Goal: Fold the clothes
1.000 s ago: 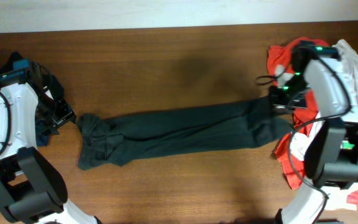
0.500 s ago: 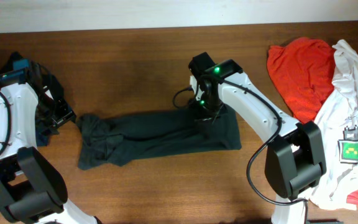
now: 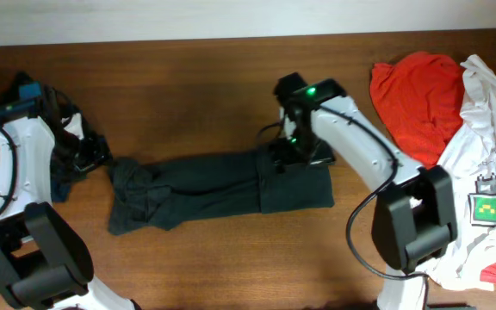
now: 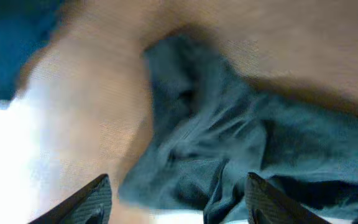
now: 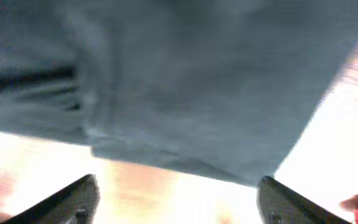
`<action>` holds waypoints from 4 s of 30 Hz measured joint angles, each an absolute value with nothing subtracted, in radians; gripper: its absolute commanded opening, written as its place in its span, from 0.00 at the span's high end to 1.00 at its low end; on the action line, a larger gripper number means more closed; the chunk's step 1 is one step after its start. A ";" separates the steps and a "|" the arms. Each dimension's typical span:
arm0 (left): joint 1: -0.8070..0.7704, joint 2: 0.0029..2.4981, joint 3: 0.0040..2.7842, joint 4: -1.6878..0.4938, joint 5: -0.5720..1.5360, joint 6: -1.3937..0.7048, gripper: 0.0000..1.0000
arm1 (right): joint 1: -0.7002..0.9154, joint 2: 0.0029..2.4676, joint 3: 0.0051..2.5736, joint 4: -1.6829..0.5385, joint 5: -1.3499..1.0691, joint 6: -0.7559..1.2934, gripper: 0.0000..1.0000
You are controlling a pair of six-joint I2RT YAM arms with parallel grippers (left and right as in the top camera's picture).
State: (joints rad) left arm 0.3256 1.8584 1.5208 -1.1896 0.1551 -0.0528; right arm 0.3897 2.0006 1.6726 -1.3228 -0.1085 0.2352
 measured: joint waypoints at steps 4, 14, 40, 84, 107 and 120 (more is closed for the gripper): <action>0.324 1.859 1.379 -1.057 0.214 0.067 0.28 | 0.273 2.001 1.673 -1.398 -0.086 0.236 0.01; 0.297 1.960 1.249 -0.885 0.315 0.184 0.32 | 0.231 2.001 1.673 -1.404 -0.078 0.236 0.02; 0.283 2.094 1.707 -1.464 0.039 0.077 0.98 | 0.123 2.002 1.673 -1.372 -0.076 0.152 0.01; -0.423 2.199 1.949 -1.489 0.300 -0.168 0.42 | 0.037 2.002 1.674 -1.392 -0.075 0.088 0.01; -0.064 2.307 1.959 -1.362 0.231 -0.134 0.23 | 0.516 2.002 1.676 -0.966 -0.480 -0.084 0.10; -0.062 2.349 1.874 -1.343 0.186 -0.131 0.23 | 0.569 2.111 1.676 -0.956 -0.004 0.241 0.77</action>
State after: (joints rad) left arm -0.0624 2.3493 1.8736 -1.3426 0.1856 -0.1314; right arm 0.5690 2.1105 1.6756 -0.9558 -0.0044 0.2413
